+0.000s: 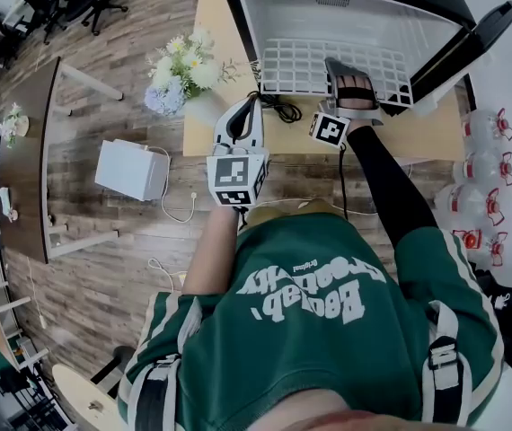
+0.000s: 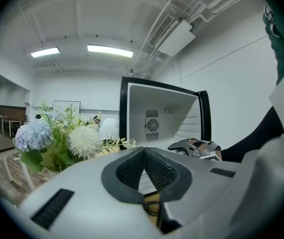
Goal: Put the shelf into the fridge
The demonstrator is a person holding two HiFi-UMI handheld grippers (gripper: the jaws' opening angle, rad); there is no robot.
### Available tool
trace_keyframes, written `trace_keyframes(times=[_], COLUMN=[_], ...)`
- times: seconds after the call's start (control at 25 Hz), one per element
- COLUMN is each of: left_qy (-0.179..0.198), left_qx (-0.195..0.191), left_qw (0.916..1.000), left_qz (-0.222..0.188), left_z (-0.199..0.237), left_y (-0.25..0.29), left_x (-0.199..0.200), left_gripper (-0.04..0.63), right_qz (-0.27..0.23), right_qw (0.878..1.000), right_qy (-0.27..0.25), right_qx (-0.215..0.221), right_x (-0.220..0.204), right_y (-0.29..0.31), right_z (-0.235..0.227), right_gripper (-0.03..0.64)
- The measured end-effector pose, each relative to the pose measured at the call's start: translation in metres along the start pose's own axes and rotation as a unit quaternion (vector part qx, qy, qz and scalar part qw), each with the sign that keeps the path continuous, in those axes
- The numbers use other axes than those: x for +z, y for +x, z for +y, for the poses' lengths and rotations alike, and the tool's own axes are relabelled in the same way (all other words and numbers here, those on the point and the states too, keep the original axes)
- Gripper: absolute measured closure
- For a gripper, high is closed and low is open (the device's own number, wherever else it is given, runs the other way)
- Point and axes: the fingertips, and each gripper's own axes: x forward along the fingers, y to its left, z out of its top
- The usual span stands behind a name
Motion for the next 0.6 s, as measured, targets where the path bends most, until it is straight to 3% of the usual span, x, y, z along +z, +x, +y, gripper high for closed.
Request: trace_keyframes(times=[0.6], left_qy=[0.002], left_qx=[0.012], left_qw=[0.9999], left_qz=[0.001], left_z=[0.005], left_y=[0.004], left_x=[0.0], left_gripper=[0.595], right_qz=[0.001], right_qw=[1.0], right_qy=[-0.002], right_qx=[-0.004], right_x=[-0.001], right_y=[0.016], right_z=[-0.001], right_gripper=[0.535])
